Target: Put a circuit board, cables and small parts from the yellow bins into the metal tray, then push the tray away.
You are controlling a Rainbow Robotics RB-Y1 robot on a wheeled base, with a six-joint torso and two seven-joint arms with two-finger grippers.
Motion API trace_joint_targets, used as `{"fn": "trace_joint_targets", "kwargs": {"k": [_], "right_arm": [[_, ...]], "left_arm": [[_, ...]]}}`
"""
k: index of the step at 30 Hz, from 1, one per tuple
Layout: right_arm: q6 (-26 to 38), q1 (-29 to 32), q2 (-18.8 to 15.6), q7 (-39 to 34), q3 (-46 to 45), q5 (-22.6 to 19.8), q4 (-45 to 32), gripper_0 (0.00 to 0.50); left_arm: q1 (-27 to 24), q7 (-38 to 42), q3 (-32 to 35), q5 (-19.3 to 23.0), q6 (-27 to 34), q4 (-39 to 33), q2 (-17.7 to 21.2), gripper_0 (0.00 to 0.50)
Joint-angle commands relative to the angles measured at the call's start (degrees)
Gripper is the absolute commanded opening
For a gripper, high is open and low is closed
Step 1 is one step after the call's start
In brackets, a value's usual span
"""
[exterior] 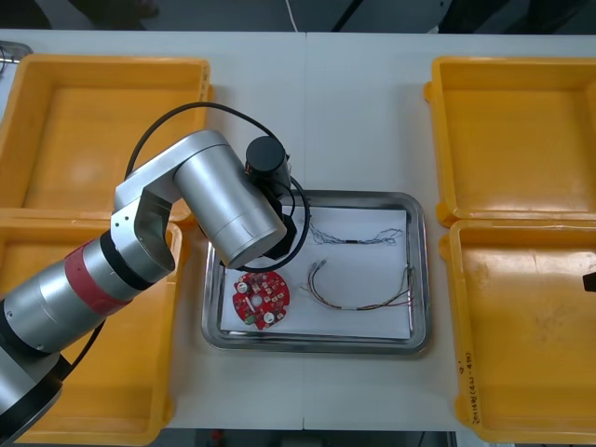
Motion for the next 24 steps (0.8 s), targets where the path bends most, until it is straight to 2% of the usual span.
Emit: {"fn": "trace_joint_targets", "kwargs": {"k": [1,17,24], "right_arm": [[0.2,1.1,-1.8,-2.0,-1.5,-0.5,-1.7,0.5],[0.2,1.1,-1.8,-2.2,-1.5,-0.5,-1.7,0.5],[0.2,1.1,-1.8,-2.5,-0.6,-0.7,-2.0,0.5]], "left_arm": [[0.5,5.5,-0.8,-1.2,-0.9,-0.6,-1.3,0.5],[0.4,6.5,-0.4,-1.3,-0.7,-2.2,-0.5,0.5],[0.4,6.0,5.5,2.5,5.3,-7.8,0.8,0.5]]}}
